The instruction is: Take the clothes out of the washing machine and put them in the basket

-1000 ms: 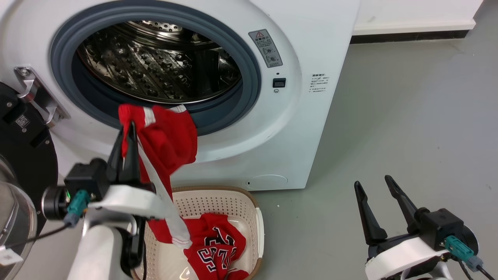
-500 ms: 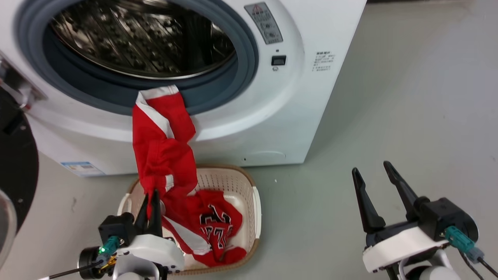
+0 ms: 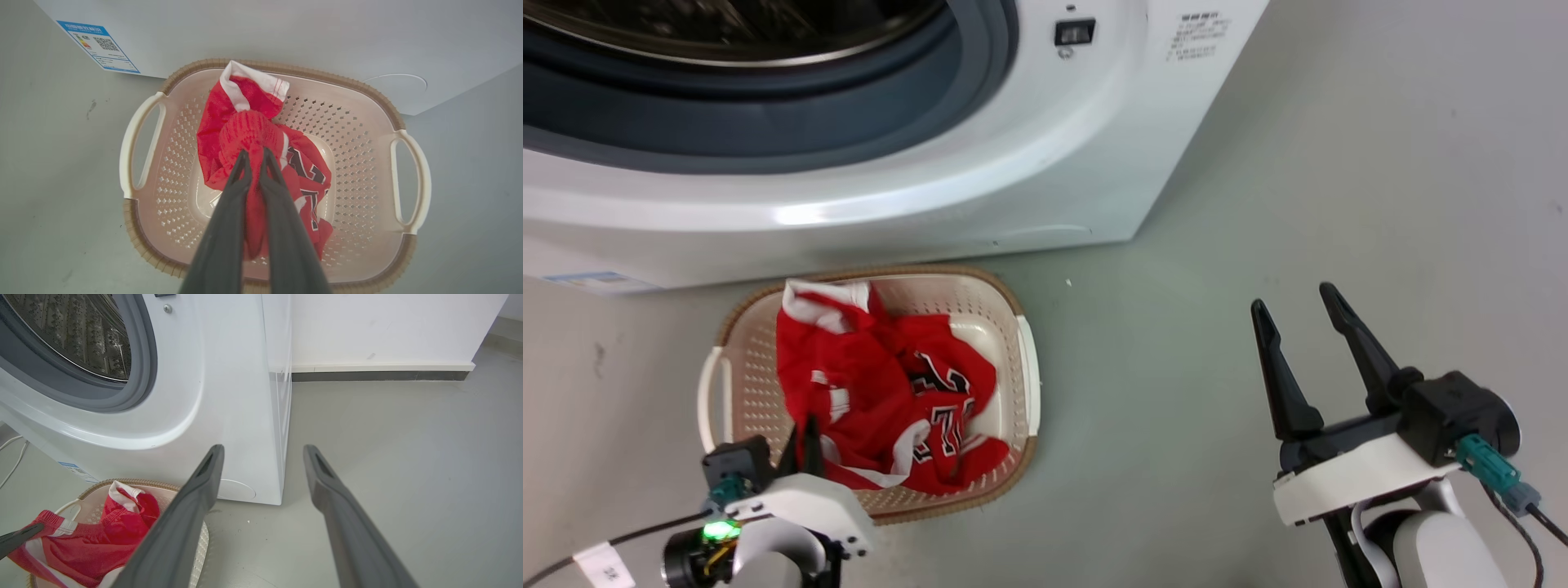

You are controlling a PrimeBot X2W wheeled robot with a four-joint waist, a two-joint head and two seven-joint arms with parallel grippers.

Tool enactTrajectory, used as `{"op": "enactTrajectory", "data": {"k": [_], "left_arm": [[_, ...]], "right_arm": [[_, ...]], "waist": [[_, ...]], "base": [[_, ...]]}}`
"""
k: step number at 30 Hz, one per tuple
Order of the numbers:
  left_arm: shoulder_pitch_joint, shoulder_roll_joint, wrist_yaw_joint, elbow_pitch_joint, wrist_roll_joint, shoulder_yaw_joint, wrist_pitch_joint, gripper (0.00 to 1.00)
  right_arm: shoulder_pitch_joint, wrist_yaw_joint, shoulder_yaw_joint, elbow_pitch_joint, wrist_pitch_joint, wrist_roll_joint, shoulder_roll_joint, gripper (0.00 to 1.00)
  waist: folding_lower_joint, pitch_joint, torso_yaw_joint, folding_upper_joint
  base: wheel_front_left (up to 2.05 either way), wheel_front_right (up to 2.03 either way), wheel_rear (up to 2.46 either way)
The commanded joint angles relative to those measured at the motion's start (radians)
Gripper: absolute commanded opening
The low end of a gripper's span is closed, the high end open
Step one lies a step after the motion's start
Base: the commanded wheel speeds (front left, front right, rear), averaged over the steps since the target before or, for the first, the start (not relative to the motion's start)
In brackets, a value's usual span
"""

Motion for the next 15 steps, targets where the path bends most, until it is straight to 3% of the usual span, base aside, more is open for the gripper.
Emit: {"op": "enactTrajectory", "data": {"k": [1, 15], "left_arm": [[-0.031, 0.012, -0.002, 0.015, 0.011, 0.020, -0.007, 0.00], [-0.216, 0.060, 0.000, 0.175, 0.043, 0.152, -0.006, 0.00]], "right_arm": [[-0.028, -0.001, 0.005, 0.000, -0.010, 0.003, 0.002, 1.00], [-0.106, -0.001, 0.034, -0.001, -0.045, 0.017, 0.002, 1.00]], "waist": [[-0.0002, 0.054, -0.026, 0.0000], [-0.0002, 0.246, -0.084, 0.0000]], "base": [[0.00, 0.00, 0.00], [0.00, 0.00, 0.00]]}}
